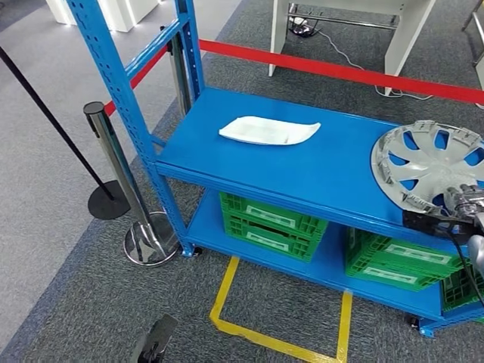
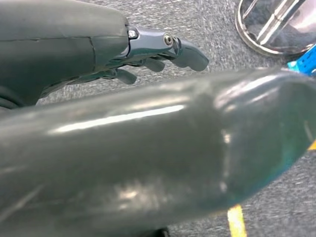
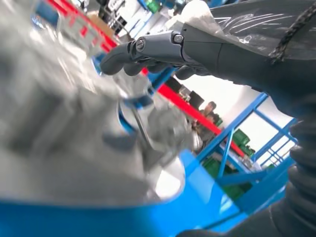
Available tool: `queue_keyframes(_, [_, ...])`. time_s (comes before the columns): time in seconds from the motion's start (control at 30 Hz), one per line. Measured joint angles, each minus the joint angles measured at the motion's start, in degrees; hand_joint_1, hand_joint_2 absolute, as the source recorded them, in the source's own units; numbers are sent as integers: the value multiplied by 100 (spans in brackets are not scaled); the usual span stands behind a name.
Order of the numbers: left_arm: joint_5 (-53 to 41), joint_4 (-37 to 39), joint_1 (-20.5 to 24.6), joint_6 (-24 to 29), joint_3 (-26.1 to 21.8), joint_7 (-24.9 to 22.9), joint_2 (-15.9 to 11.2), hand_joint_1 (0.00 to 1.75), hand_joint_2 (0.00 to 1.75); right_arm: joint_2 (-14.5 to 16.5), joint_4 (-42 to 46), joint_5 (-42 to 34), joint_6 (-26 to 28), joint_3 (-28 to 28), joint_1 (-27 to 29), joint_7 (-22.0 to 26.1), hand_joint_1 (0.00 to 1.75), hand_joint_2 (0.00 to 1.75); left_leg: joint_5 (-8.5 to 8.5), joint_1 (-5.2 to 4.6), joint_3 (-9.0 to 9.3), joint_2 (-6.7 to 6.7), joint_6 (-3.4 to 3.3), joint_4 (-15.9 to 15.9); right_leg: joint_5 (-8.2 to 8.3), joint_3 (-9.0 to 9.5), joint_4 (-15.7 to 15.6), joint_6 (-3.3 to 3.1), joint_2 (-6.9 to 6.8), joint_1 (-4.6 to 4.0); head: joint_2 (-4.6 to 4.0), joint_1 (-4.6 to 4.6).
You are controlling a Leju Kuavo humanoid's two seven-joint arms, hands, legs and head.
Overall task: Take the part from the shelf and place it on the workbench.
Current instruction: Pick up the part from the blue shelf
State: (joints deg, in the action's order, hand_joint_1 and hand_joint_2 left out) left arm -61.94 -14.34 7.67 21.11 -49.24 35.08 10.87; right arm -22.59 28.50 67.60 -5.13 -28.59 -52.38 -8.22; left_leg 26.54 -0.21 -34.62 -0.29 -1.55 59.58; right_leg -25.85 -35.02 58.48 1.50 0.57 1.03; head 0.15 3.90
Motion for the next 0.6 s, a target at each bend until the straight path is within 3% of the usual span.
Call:
queue_keyframes(0.07, [2, 0, -5, 3, -1, 1, 4, 0, 0, -4, 74, 0, -10, -2, -15, 25, 0, 175, -26, 5, 5, -8, -43, -48, 6, -18, -16, 74, -4, 14, 0, 1])
queue_keyframes(0.13, [6, 0, -3, 9, -2, 1, 8, 0, 0, -13, 132, -1, -14, -2, -26, 21, 0, 175, -71, 26, 24, -11, -105, -102, -137, -124, 175, 123, -18, 22, 0, -10])
queue_keyframes(0.23, [11, 0, -12, 13, -2, 1, 13, 0, 0, -22, 177, -2, -34, -7, -20, 9, 0, 175, -90, 29, 23, -13, -139, -118, -627, -620, 1218, 160, -25, 21, 0, -25])
queue_keyframes(0.27, [14, 0, -19, 13, -3, 1, 14, 0, 0, -22, 185, -3, -40, -10, 2, 9, 0, 175, -88, 27, 22, -13, -141, -116, -697, -759, 1493, 167, -26, 20, 0, -24])
queue_keyframes(0.3, [16, 0, -25, 13, -3, 1, 14, 0, 0, -22, 194, -3, -43, -13, 26, 9, 0, 175, -84, 27, 23, -14, -142, -115, -660, -808, 1566, 170, -27, 20, 0, -26])
queue_keyframes(0.33, [17, 0, -28, 13, -4, 1, 14, 0, 0, -22, 212, -5, -42, -14, 44, 9, 0, 175, -79, 27, 28, -14, -140, -113, -517, -742, 1404, 167, -29, 21, 0, -26])
queue_keyframes(0.4, [17, 0, -29, 13, -4, 1, 15, 0, 0, -22, 267, -12, -32, -15, 55, 9, 0, 175, -59, 23, 45, -15, -116, -110, -137, -366, 632, 155, -39, 20, 0, -25])
queue_keyframes(0.43, [17, 0, -25, 14, -4, 1, 15, 0, 0, -21, 293, -15, -25, -18, 53, 10, 0, 175, -47, 11, 44, -16, -94, -99, -24, -175, 274, 139, -41, 14, 0, -23])
queue_keyframes(0.5, [18, 0, -22, 16, -4, 2, 15, 0, 0, -19, 327, -19, -16, -29, 67, 11, 0, 175, -48, -9, 26, -18, -43, -90, 7, -3, -28, 93, -42, -5, 0, -23])
queue_keyframes(0.6, [18, 0, -25, 19, -4, 3, 13, 0, 0, -18, 365, -21, -16, -45, 106, 16, 0, 175, -1, -13, 2, -16, 34, -38, 13, 14, -43, -1, -44, 8, 0, -17])
